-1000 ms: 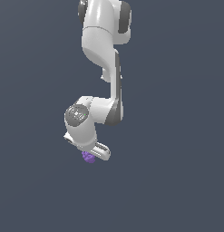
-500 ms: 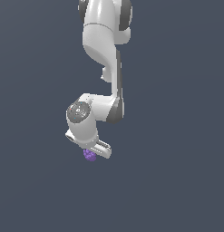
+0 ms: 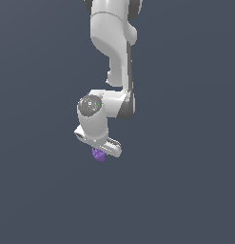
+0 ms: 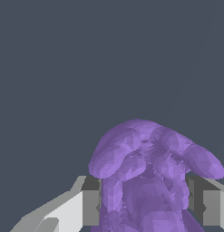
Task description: Pick up the object and move it to a goal position.
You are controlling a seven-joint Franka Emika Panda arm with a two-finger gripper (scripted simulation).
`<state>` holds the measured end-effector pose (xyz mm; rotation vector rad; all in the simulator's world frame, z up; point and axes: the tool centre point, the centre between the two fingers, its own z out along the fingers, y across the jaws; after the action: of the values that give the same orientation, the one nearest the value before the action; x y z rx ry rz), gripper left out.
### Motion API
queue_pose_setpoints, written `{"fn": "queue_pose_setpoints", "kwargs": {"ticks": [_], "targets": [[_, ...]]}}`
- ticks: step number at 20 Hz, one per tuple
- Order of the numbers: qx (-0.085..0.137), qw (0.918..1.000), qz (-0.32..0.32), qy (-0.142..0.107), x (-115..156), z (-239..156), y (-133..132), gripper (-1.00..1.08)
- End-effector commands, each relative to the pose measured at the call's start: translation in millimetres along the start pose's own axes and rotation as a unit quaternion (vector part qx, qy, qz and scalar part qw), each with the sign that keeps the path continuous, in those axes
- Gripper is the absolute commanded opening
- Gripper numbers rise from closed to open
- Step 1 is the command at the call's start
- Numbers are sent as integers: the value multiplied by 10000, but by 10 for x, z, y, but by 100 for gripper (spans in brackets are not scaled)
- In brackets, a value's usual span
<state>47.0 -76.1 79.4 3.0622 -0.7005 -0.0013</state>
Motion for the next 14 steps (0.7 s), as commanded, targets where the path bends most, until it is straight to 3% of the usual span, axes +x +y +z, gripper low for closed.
{"fn": "queue_pose_setpoints", "kwargs": {"ticks": [1,14], "targets": [[5,10000,-4,1,-142,-67,-21,-100],[5,10000,-4,1,-941,-445,-122,-100]]}}
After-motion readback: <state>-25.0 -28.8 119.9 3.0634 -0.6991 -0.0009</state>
